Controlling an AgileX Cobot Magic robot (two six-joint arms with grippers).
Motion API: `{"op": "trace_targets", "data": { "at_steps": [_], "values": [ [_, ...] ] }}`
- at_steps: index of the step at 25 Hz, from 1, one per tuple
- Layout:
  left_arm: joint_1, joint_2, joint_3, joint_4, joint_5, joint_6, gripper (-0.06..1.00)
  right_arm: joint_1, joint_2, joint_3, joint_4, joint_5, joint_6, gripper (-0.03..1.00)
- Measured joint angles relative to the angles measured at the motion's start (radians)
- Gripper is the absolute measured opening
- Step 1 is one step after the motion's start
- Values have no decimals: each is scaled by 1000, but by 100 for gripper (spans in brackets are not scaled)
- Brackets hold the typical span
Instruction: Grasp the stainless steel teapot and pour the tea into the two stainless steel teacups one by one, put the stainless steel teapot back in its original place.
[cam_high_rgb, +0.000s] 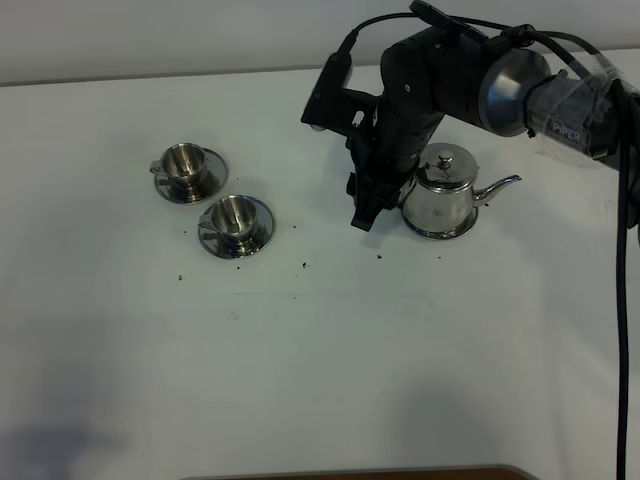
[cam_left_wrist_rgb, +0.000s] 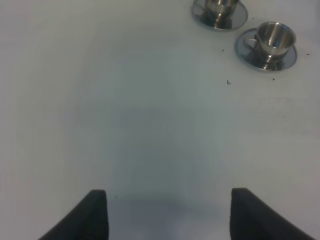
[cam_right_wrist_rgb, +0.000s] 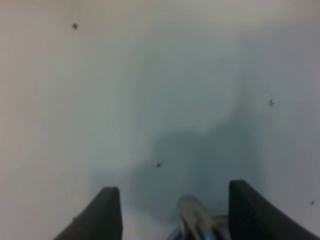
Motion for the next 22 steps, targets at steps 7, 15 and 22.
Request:
{"op": "trace_targets", "data": {
  "at_steps": [7,15,22],
  "values": [
    [0,0,0,0,0,0,58,5,0,0,0,42,0,48],
    [0,0,0,0,0,0,58,24,0,0,0,105,0,48],
    [0,0,0,0,0,-1,58,41,0,0,36,151,1,48]
  ]
}}
